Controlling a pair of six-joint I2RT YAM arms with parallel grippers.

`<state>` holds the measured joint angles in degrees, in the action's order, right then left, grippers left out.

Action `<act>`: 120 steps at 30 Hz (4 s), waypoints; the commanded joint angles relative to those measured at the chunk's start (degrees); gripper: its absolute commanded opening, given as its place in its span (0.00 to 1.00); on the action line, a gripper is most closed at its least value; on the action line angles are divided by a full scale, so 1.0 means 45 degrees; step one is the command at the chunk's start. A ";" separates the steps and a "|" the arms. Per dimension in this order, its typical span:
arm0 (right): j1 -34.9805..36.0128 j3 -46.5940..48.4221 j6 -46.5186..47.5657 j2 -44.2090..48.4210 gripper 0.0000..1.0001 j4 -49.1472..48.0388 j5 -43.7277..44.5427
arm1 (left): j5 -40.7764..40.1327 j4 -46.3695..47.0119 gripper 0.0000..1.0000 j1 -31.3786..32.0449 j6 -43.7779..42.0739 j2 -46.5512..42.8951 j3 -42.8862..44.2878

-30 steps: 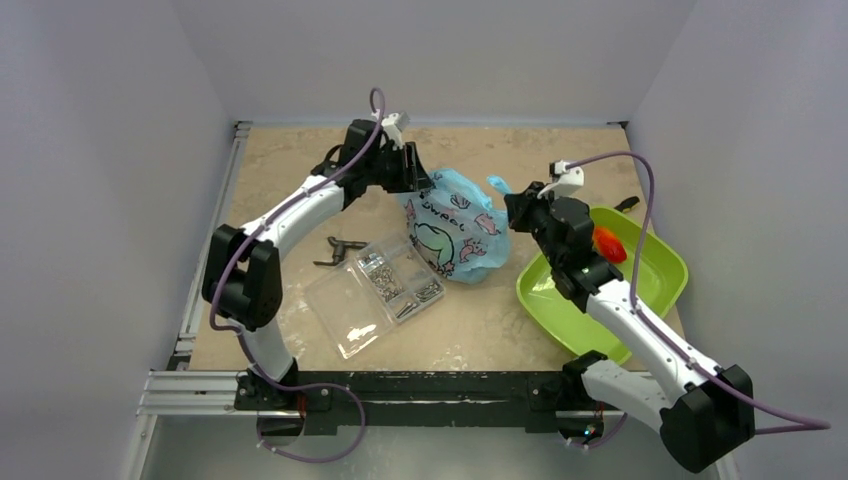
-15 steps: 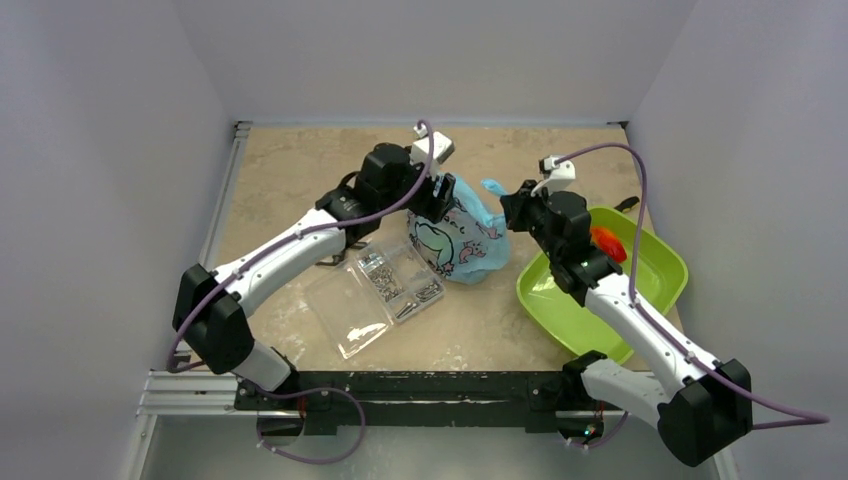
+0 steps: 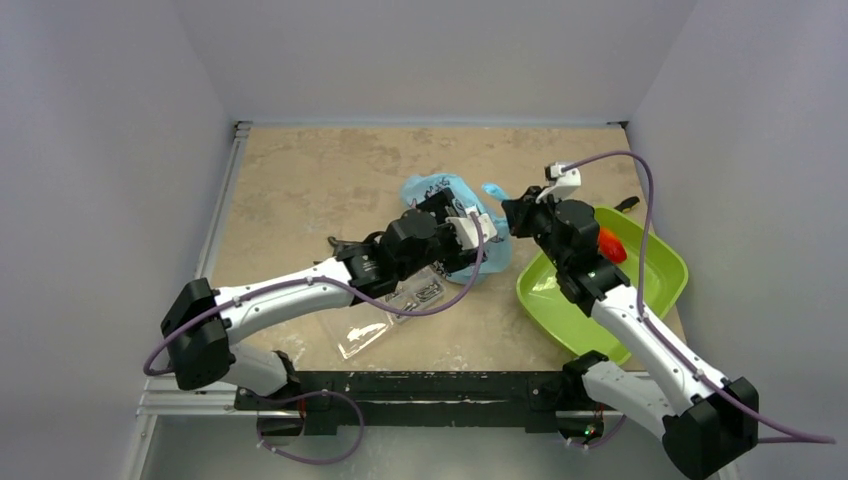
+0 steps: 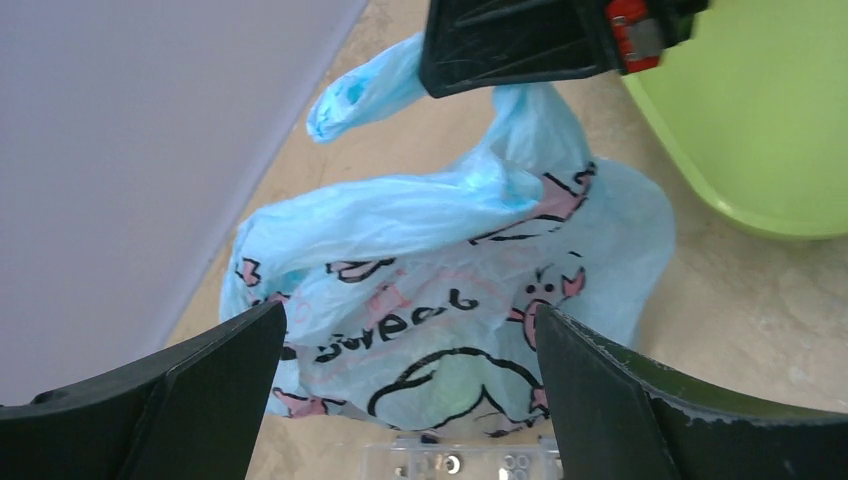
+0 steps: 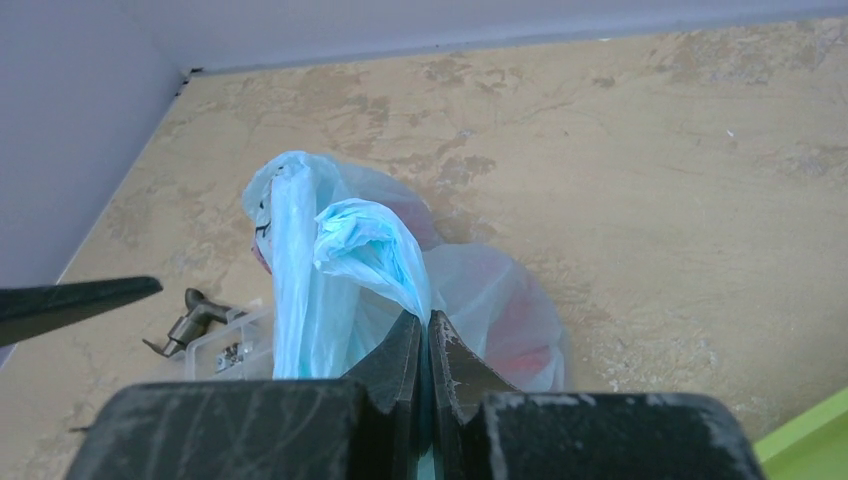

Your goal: Take the fake fruits out of the plastic bag

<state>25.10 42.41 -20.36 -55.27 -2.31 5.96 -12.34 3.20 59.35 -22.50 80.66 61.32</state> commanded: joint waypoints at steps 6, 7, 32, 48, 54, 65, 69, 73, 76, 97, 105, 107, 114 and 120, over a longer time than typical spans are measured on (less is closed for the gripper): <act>-0.0032 -0.0577 -0.0361 0.0576 0.00 -0.1021 -0.0976 | -0.1773 0.2278 0.92 0.0801 -0.2082 0.2497 0.2197; -0.0045 -0.0648 -0.0377 0.0598 0.00 -0.1095 -0.1063 | -0.1753 0.2199 0.90 0.0827 -0.2086 0.2723 0.2480; -0.0057 0.0691 -0.1083 -0.0128 0.00 -0.0899 0.0524 | 0.1571 -0.1470 0.00 -0.2088 0.1789 0.1669 0.4493; -0.2842 0.7516 0.0183 -0.5979 0.00 -0.0634 0.2634 | -0.3256 -0.8973 0.00 -0.5483 0.7613 0.4977 1.5187; -0.3551 1.2061 0.1900 -0.9072 0.00 0.0352 0.2095 | -0.1054 -0.9885 0.00 -0.6791 0.8817 0.4108 1.4301; -0.3528 1.4023 0.1280 -1.1050 0.16 0.4044 0.0243 | 0.5846 -0.6626 0.00 -0.6440 1.3987 0.1225 0.7134; -0.3518 1.3230 0.0575 -1.0301 0.33 0.5365 0.0368 | 0.6523 -0.5252 0.00 -0.5628 1.4942 0.0702 0.5258; -0.3537 1.1871 -0.0198 -0.9004 0.66 0.5985 0.0493 | 0.6251 -0.4807 0.00 -0.4955 1.5146 0.0314 0.4576; -0.3527 1.0876 -0.0825 -0.7877 0.84 0.6306 0.0971 | 0.5985 -0.4784 0.00 -0.4632 1.5115 0.0233 0.4436; -0.3527 0.3675 -0.4904 -0.2011 0.76 0.2731 -0.1853 | 0.5737 -0.4507 0.00 -0.4132 1.5373 0.0092 0.3657; -0.3516 0.2416 -0.5568 -0.2668 0.60 0.1092 -0.2959 | 0.5744 -0.4576 0.00 -0.3936 1.5469 0.0145 0.3569; -0.3446 0.2252 -0.5664 -0.2848 0.59 0.0673 -0.3012 | 0.5735 -0.4605 0.00 -0.3880 1.5469 0.0161 0.3561; -0.3374 0.2032 -0.5598 -0.3444 0.30 0.0586 -0.3034 | 0.5717 -0.4952 0.00 -0.3703 1.5291 0.0339 0.3846; -0.3372 0.1569 -0.4565 -0.3557 0.00 -0.0251 -0.3541 | 0.5046 -0.6334 0.07 -0.3602 1.4015 0.0566 0.4667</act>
<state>9.67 50.19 -44.42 -71.31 1.34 -7.18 12.91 -21.89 42.65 45.17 83.31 77.87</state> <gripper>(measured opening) 0.026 0.009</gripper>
